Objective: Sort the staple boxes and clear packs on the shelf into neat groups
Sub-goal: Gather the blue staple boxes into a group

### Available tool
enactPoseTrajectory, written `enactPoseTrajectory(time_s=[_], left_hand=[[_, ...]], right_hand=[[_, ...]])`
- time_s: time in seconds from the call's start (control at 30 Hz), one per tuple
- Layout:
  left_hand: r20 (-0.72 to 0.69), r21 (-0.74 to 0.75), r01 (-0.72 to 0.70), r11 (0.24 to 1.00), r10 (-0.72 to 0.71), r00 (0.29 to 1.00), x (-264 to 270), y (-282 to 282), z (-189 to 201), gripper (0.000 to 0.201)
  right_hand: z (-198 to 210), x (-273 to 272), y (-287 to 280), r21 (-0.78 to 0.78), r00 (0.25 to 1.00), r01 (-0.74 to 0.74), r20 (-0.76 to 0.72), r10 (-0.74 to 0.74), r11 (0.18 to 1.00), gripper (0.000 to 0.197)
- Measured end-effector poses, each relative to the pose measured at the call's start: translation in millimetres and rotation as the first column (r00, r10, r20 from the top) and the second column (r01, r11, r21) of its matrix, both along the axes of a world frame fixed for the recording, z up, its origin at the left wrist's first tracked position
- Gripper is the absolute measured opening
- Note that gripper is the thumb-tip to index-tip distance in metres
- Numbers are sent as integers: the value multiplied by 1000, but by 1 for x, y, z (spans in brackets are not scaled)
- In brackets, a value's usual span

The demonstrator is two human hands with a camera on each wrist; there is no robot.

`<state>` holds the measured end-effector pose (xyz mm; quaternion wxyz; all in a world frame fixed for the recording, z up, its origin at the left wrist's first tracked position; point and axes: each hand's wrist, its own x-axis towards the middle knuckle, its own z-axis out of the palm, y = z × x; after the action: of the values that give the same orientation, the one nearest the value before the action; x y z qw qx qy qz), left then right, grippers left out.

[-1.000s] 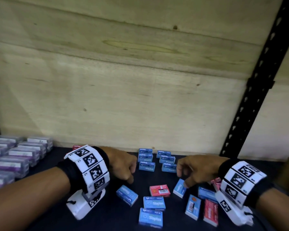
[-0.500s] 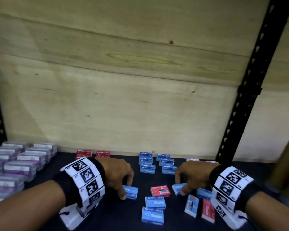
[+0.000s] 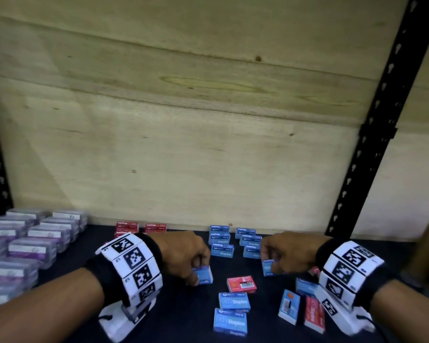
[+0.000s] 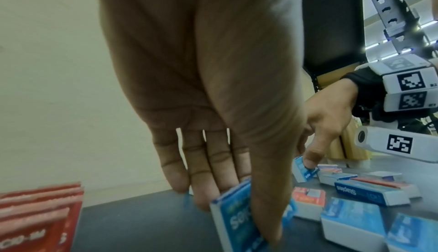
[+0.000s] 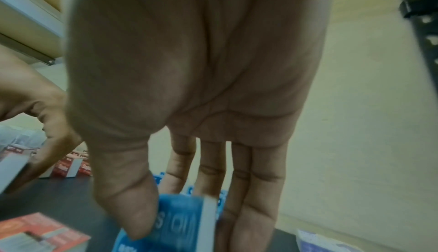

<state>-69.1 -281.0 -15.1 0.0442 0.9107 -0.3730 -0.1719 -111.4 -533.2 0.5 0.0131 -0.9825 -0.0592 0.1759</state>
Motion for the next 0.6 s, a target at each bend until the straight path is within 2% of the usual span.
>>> enactPoseTrajectory(time_s=[0.17, 0.33, 0.5, 0.6], left_hand=[[35, -177, 2, 984, 4, 999, 5, -5, 3, 45], [57, -231, -13, 973, 27, 998, 11, -16, -5, 27], [98, -177, -62, 982, 80, 992, 11, -18, -13, 25], [155, -42, -100, 994, 105, 982, 11, -14, -10, 28]], right_hand=[[9, 4, -1, -127, 999, -4, 41, 10, 992, 26], [0, 11, 6, -145, 998, -22, 53, 30, 989, 21], [-10, 17, 11, -107, 991, -109, 73, 117, 988, 19], [-15, 21, 11, -60, 991, -116, 66, 120, 991, 23]])
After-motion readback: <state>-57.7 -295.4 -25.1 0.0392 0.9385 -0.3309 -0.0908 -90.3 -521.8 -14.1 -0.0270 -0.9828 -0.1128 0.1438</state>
